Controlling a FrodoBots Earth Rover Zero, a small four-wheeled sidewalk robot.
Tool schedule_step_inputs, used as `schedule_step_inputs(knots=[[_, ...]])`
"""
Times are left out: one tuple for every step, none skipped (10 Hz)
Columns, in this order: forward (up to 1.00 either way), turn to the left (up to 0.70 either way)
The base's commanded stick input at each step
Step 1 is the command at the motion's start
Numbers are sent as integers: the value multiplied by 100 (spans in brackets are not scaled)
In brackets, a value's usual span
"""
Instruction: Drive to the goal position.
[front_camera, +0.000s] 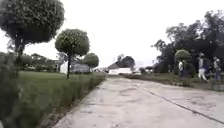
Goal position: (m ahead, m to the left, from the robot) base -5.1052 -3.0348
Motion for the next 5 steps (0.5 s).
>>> schedule_step_inputs(knots=[[0,-50],[0,-50],[0,-50],[0,-50],[0,-50]])
